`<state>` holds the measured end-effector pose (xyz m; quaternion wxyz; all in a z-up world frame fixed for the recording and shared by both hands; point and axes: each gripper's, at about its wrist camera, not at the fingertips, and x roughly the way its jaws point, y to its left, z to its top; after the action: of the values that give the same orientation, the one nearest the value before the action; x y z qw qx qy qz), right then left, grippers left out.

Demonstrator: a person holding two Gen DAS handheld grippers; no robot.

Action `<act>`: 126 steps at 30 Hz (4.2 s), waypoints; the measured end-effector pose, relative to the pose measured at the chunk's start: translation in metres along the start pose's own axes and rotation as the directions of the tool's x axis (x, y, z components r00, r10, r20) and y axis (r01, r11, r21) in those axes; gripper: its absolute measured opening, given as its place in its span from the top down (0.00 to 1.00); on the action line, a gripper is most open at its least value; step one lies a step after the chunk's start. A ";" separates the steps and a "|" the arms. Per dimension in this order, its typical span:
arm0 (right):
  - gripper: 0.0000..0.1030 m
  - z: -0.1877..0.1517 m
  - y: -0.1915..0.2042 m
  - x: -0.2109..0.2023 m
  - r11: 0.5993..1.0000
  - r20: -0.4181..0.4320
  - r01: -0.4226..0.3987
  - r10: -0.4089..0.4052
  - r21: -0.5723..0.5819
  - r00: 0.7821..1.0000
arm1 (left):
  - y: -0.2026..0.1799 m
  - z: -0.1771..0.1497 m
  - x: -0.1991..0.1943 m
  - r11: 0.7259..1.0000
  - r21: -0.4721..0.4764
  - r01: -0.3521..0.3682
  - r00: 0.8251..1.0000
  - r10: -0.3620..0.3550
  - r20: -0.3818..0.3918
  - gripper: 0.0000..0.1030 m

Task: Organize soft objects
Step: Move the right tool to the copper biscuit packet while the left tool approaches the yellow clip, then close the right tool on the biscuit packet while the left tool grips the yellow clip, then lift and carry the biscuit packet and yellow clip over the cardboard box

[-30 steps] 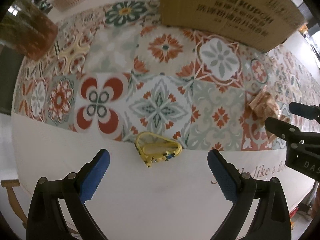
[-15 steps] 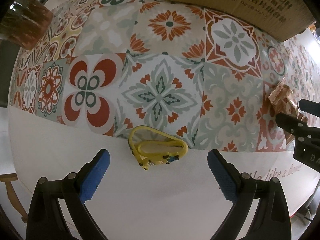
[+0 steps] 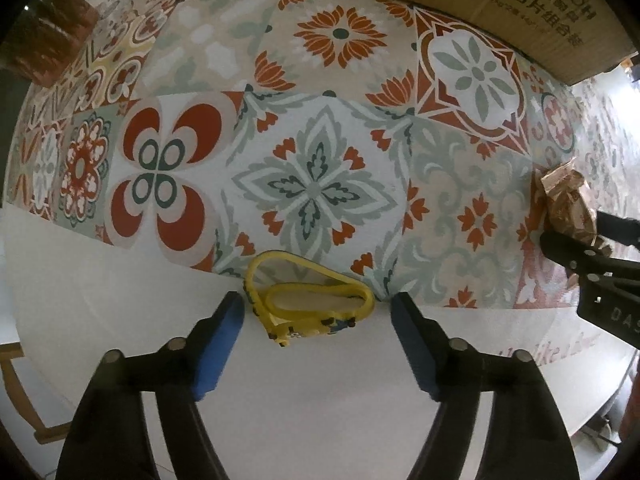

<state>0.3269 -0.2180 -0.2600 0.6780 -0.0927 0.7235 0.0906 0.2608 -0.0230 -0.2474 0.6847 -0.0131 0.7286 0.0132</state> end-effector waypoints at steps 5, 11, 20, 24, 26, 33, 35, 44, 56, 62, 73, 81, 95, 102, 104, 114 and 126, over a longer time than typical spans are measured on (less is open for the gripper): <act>0.42 -0.007 0.002 -0.002 1.000 0.023 -0.025 0.025 0.007 0.999 | 0.001 0.000 0.001 1.000 0.015 0.002 1.000 -0.002 0.012 0.41; 0.45 -0.022 0.012 -0.010 0.998 0.059 -0.055 0.055 0.010 0.997 | 0.002 -0.002 -0.002 1.000 0.024 0.019 1.000 -0.019 0.025 0.42; 0.47 -0.049 0.028 -0.029 0.994 0.129 -0.102 0.096 0.040 0.987 | -0.006 -0.009 -0.019 0.996 0.062 0.057 0.994 -0.063 0.095 0.42; 0.47 -0.061 0.032 -0.045 0.992 0.173 -0.109 0.098 0.055 0.980 | -0.007 -0.011 -0.033 0.996 0.077 0.053 0.989 -0.063 0.133 0.42; 0.47 -0.065 0.033 -0.053 0.991 0.199 -0.117 0.102 0.063 0.975 | -0.011 -0.010 -0.045 0.995 0.081 0.058 0.985 -0.070 0.158 0.42; 0.47 -0.074 0.025 -0.091 0.988 0.304 -0.120 0.087 0.094 0.949 | -0.008 -0.019 -0.086 0.993 0.103 0.056 0.965 -0.080 0.251 0.42; 0.47 -0.078 0.024 -0.101 0.989 0.337 -0.109 0.069 0.100 0.939 | -0.008 -0.020 -0.094 0.993 0.109 0.055 0.959 -0.083 0.272 0.42; 0.47 -0.086 0.028 -0.135 0.986 0.428 -0.119 0.058 0.116 0.902 | -0.011 -0.031 -0.130 0.989 0.129 0.066 0.927 -0.109 0.360 0.42; 0.47 -0.093 0.029 -0.179 0.984 0.540 -0.128 0.040 0.127 0.841 | -0.012 -0.036 -0.175 0.985 0.155 0.080 0.876 -0.143 0.460 0.42; 0.47 -0.094 0.027 -0.196 0.981 0.580 -0.145 0.043 0.132 0.813 | -0.013 -0.035 -0.197 0.982 0.174 0.076 0.845 -0.156 0.511 0.42; 0.47 -0.089 0.023 -0.234 0.980 0.667 -0.153 0.027 0.131 0.744 | -0.019 -0.025 -0.238 0.977 0.205 0.055 0.778 -0.171 0.604 0.42; 0.47 -0.079 0.013 -0.252 0.975 0.705 -0.167 0.017 0.144 0.709 | -0.029 -0.009 -0.259 0.974 0.224 0.041 0.743 -0.179 0.645 0.42; 0.47 -0.053 -0.003 -0.277 0.976 0.744 -0.147 -0.021 0.160 0.668 | -0.045 0.026 -0.272 0.965 0.260 0.018 0.717 -0.194 0.669 0.42; 0.47 -0.032 -0.013 -0.278 0.977 0.737 -0.150 -0.011 0.151 0.676 | -0.052 0.046 -0.276 0.960 0.281 0.011 0.709 -0.205 0.675 0.42; 0.47 -0.026 -0.016 -0.277 0.977 0.733 -0.154 -0.005 0.150 0.680 | -0.055 0.052 -0.277 0.958 0.288 -0.006 0.709 -0.199 0.677 0.42; 0.47 0.010 -0.029 -0.264 0.978 0.700 -0.151 0.007 0.145 0.715 | -0.063 0.087 -0.268 0.949 0.312 -0.043 0.714 -0.189 0.674 0.42; 0.47 0.058 -0.043 -0.230 0.979 0.628 -0.164 0.051 0.123 0.777 | -0.071 0.130 -0.236 0.941 0.337 -0.040 0.764 -0.189 0.617 0.42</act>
<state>0.4087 -0.2420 -0.0349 0.8774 0.0422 0.4689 0.0924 0.4076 -0.0887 -0.0203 0.8839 0.0776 0.4416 -0.1328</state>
